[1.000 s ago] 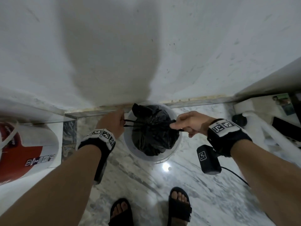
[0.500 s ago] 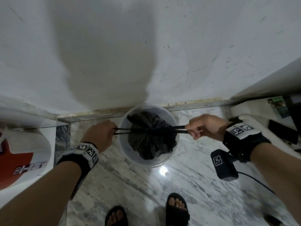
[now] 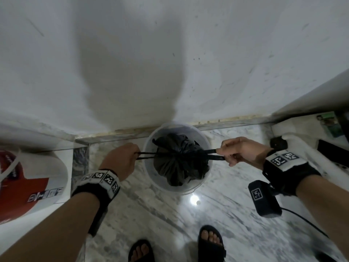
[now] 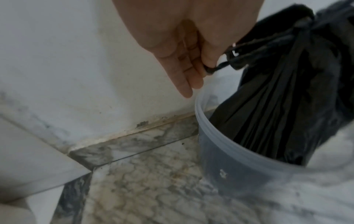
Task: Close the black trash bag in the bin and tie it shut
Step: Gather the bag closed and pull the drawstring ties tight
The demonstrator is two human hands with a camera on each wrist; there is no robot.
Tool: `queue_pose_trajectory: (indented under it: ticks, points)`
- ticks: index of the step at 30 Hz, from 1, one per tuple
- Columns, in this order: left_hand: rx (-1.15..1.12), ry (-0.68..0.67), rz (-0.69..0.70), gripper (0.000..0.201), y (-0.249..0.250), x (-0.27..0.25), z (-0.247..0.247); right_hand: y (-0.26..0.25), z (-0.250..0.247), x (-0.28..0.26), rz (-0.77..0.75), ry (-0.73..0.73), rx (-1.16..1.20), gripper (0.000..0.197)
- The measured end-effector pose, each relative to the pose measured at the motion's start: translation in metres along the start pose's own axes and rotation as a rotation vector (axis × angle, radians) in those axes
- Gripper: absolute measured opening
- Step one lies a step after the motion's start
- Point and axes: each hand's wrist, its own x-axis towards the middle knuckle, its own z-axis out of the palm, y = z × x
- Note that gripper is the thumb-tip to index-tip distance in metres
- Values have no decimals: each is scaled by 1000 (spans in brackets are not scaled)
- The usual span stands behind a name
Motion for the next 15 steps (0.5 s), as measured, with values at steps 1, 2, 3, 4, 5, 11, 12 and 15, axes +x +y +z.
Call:
queue_pose_trajectory:
  ticks: [1,2,3,4,5,11,12,15]
  points:
    - [-36,6,-27,28,1,-1,0,1,1,1,-40,35,37,32]
    - [-85,11,-59,25,2,0,-1,1,1,0,-80,84,79,30]
    - [-174,15,-114,21,5,-1,-5,0,2,-1,-113,137,124,29]
    - [-324,19,-179,18,9,-2,-9,-1,2,-1,-143,187,171,32]
    - [-516,23,-235,16,14,-1,-12,-1,2,-1,-173,235,227,35]
    - [-1157,-67,-330,17,53,7,-41,-18,24,5,-290,433,529,21]
    - [-1224,-90,-327,18,56,9,-44,-21,26,6,-308,466,490,16]
    - [-1393,-126,-327,15,62,11,-50,-28,27,2,-393,479,301,14]
